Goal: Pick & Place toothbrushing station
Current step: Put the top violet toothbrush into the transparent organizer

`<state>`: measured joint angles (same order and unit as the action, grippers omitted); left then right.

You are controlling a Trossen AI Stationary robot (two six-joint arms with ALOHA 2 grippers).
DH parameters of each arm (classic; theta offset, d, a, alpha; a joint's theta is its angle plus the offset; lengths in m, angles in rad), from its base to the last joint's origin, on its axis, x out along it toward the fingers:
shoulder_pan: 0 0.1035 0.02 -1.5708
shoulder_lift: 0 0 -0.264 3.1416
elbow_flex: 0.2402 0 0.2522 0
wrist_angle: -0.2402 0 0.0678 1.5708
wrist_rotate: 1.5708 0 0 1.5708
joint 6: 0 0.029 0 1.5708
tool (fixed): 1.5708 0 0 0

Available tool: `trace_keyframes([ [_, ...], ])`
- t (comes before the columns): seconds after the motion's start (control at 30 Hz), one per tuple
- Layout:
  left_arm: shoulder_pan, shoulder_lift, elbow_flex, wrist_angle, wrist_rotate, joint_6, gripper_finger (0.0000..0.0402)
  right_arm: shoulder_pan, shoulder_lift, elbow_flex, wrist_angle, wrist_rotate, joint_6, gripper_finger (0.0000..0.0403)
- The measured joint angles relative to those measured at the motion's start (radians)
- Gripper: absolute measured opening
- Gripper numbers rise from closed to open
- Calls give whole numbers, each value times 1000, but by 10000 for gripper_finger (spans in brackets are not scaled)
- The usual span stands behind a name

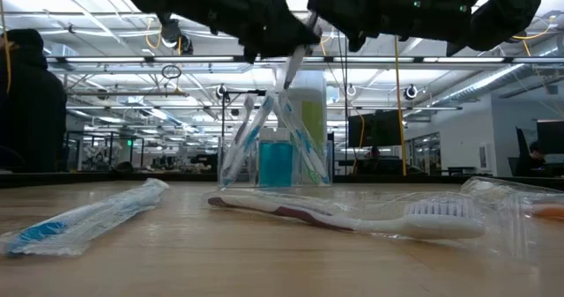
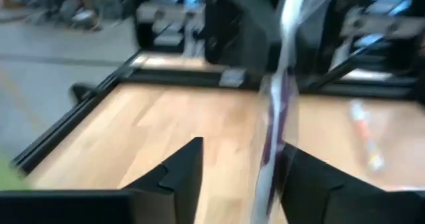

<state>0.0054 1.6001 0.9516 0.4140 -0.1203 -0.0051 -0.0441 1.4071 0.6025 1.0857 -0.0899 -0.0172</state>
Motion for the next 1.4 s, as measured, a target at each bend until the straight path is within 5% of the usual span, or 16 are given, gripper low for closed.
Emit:
trace_keyframes([
  [0.33, -2, 0, 0, -214, -178, -120, 243, -53, -1, 0, -130, 127, -32, 19],
  [0.5, -11, 0, 0, -283, -144, -215, 243, -99, -12, 0, -190, 221, -33, 17],
  [0.93, -54, 0, 0, -328, -135, -212, 232, -256, -57, 13, -404, 216, 119, 19],
  [1.4, -53, 0, 0, -346, -143, -209, 232, -275, -18, 12, -442, 215, 196, 19],
])
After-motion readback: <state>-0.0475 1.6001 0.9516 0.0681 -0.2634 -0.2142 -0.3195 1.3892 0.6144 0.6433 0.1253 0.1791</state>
